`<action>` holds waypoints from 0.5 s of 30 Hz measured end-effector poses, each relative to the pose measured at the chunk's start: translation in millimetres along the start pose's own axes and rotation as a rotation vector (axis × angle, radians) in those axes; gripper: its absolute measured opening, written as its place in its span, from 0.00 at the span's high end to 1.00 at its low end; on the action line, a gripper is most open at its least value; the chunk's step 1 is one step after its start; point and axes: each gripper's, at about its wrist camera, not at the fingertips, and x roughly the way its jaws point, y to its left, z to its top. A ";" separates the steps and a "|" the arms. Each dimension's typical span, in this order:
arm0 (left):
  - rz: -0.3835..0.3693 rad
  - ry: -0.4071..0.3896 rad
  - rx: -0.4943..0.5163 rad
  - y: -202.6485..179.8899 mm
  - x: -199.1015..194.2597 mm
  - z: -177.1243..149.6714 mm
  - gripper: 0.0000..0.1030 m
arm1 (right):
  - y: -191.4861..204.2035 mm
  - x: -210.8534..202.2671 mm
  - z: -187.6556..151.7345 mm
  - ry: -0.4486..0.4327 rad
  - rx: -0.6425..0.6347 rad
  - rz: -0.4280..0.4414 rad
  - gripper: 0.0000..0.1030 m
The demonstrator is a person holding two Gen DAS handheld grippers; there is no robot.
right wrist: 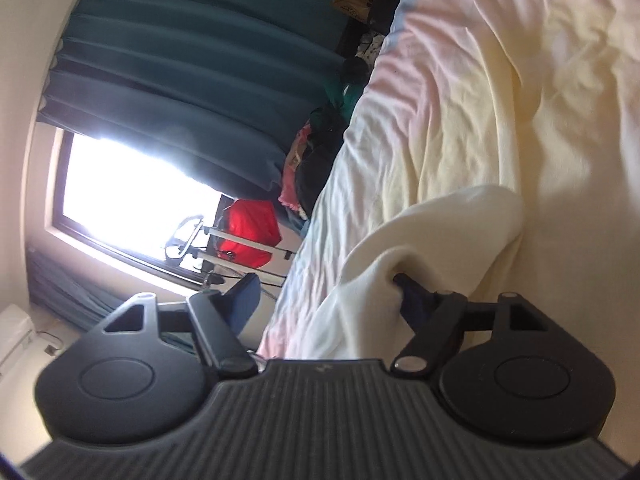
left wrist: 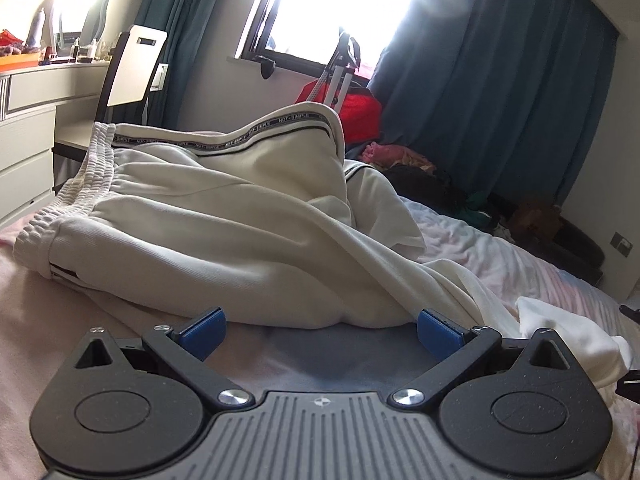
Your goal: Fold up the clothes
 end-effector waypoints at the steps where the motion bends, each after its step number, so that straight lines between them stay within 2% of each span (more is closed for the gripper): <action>1: -0.002 0.010 -0.014 0.3 3.4 -0.5 0.00 | -4.3 6.2 2.0 0.005 0.000 -0.008 0.26; 5: -0.019 0.056 -0.089 7.2 13.4 -2.1 0.00 | -26.1 37.0 2.2 0.077 0.018 -0.018 0.27; 6: -0.025 0.069 -0.109 9.6 15.8 -2.7 0.00 | -30.0 46.4 -0.9 0.092 0.009 -0.056 0.31; 8: -0.024 0.085 -0.133 13.8 20.1 -3.5 0.00 | -31.8 58.5 -5.6 0.094 -0.025 -0.103 0.42; 10: -0.012 0.089 -0.148 17.1 22.8 -3.2 0.00 | -28.5 65.9 -9.0 0.079 -0.072 -0.133 0.67; 12: 0.001 0.086 -0.163 20.3 24.3 -1.8 0.00 | -3.1 62.2 -8.8 0.022 -0.198 -0.158 0.86; 13: 0.001 0.084 -0.174 22.2 24.0 -0.8 0.00 | 13.4 56.8 -7.8 -0.023 -0.261 -0.158 0.87; 15: 0.001 0.079 -0.195 26.0 23.5 1.1 0.00 | 48.0 35.9 -2.3 -0.147 -0.312 -0.095 0.88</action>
